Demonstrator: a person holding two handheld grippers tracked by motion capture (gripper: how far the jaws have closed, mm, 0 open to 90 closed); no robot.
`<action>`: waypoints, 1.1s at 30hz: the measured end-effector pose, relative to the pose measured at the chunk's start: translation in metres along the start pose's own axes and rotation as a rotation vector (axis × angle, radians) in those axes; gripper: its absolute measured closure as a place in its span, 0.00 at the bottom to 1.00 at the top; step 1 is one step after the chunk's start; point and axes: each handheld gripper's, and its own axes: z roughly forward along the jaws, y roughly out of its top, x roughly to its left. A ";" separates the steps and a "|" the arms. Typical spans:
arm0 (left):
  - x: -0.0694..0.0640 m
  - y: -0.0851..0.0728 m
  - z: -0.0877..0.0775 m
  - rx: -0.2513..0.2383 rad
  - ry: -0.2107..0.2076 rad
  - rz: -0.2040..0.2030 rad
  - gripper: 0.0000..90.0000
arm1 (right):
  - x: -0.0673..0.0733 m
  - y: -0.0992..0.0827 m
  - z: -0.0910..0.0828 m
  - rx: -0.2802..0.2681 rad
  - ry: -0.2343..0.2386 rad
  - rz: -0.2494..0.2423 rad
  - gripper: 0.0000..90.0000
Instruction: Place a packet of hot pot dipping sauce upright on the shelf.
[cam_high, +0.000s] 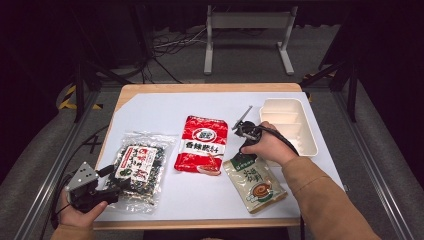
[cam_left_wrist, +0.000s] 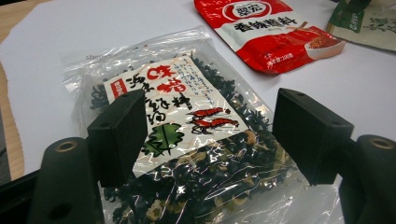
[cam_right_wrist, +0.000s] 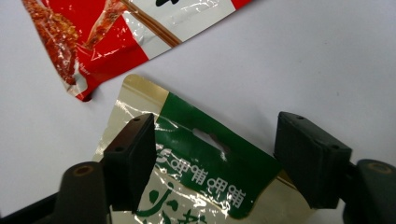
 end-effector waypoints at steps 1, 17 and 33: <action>0.000 0.000 0.000 0.001 0.000 0.001 0.30 | 0.001 0.000 -0.002 0.005 0.001 -0.006 0.36; -0.002 0.001 0.002 0.001 0.000 -0.001 0.30 | 0.015 -0.015 -0.017 0.091 -0.048 -0.203 0.63; 0.000 0.000 0.002 0.004 -0.007 -0.002 0.30 | 0.021 -0.013 0.009 0.136 -0.089 -0.339 0.80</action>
